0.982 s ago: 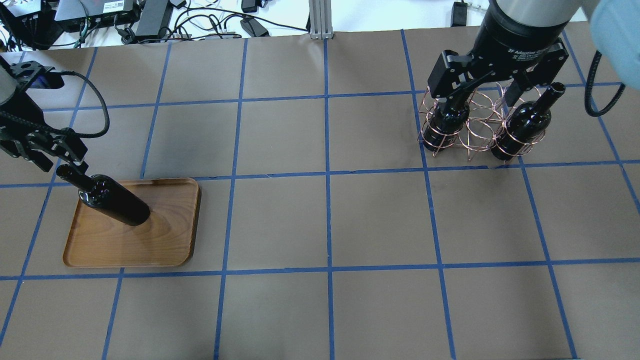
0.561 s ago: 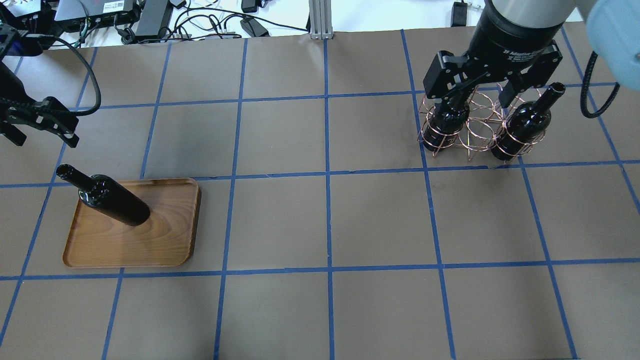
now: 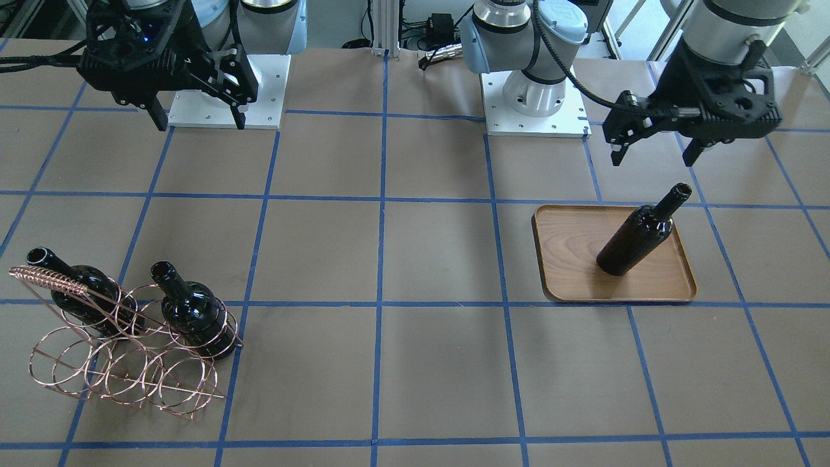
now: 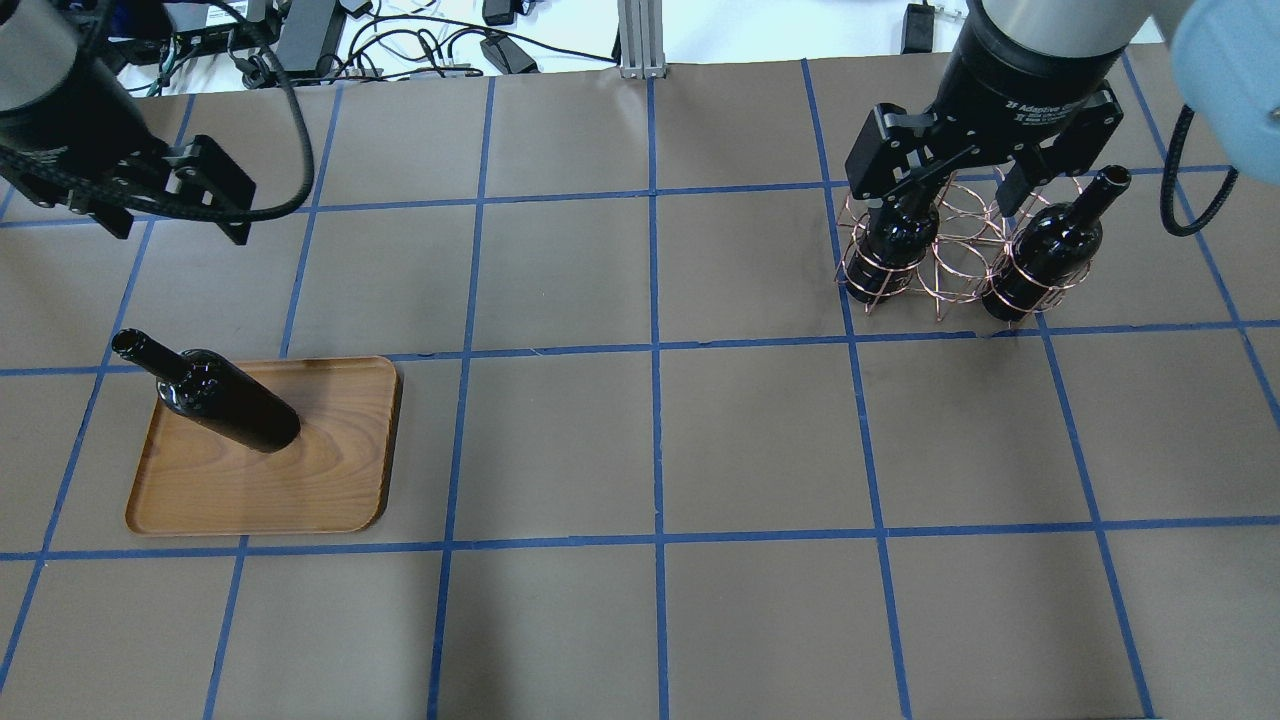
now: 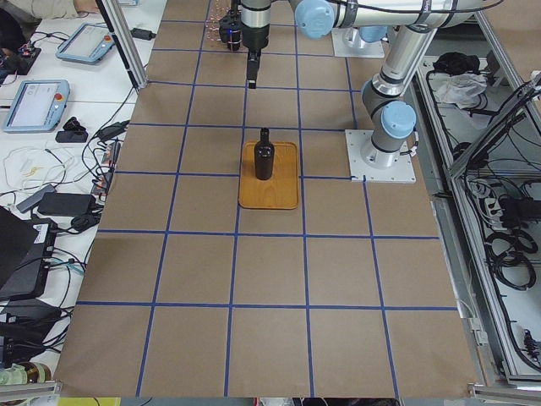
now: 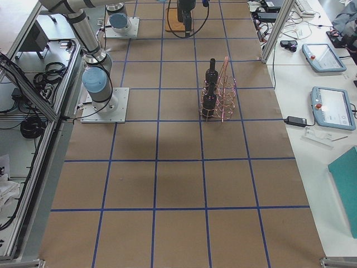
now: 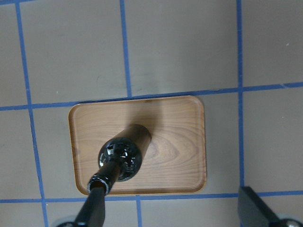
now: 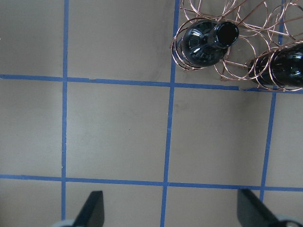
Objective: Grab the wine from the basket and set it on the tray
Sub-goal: 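Open the left gripper and raise it away from the tray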
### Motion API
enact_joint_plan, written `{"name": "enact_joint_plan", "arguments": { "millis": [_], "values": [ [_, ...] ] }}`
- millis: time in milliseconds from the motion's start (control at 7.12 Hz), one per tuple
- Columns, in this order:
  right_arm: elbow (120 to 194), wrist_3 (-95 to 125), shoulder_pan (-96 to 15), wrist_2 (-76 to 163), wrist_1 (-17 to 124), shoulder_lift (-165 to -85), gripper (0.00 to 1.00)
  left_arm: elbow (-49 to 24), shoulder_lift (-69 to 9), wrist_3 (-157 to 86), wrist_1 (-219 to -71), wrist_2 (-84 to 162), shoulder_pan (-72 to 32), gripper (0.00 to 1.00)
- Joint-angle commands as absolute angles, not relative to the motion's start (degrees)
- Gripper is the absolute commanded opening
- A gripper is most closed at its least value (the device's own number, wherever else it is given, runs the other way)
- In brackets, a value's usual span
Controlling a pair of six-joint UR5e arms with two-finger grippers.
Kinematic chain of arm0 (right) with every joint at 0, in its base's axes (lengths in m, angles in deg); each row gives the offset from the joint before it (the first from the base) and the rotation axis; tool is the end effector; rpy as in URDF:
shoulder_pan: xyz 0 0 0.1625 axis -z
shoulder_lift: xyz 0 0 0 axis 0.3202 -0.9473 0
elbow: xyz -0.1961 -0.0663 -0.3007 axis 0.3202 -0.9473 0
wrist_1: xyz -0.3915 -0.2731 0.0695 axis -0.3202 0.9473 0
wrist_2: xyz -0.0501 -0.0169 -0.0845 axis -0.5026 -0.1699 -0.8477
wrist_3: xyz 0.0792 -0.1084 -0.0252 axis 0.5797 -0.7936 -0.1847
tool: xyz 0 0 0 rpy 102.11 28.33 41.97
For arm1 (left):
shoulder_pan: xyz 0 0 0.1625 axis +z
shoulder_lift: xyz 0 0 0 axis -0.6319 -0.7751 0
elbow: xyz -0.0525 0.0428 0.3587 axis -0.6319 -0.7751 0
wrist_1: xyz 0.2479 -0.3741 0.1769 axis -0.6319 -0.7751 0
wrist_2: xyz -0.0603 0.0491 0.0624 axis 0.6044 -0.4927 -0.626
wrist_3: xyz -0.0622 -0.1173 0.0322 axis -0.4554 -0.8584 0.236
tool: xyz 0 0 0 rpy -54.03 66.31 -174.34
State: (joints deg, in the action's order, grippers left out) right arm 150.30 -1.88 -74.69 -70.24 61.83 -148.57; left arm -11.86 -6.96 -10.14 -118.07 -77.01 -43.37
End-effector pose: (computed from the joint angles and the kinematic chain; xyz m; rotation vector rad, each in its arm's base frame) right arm 0.1637 -0.5364 0.4499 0.1013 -3.1296 0.0588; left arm -0.0503 -0.5598 0.4278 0.0745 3.0477 -0.0954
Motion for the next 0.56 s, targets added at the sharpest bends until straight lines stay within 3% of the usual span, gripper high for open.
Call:
{"name": "enact_joint_plan", "arguments": {
  "millis": [0, 421],
  "values": [
    [150.3, -2.06, -74.48, -70.33, 61.84, -148.53, 1.0, -11.74, -6.3, -15.28, -118.2, -75.47, -49.56, 1.0],
    [150.39, -3.27, -73.53, -70.77, 61.58, -148.62, 1.0, -11.91, -4.45, -15.02, -121.09, -70.02, -48.97, 1.0]
  ]
}}
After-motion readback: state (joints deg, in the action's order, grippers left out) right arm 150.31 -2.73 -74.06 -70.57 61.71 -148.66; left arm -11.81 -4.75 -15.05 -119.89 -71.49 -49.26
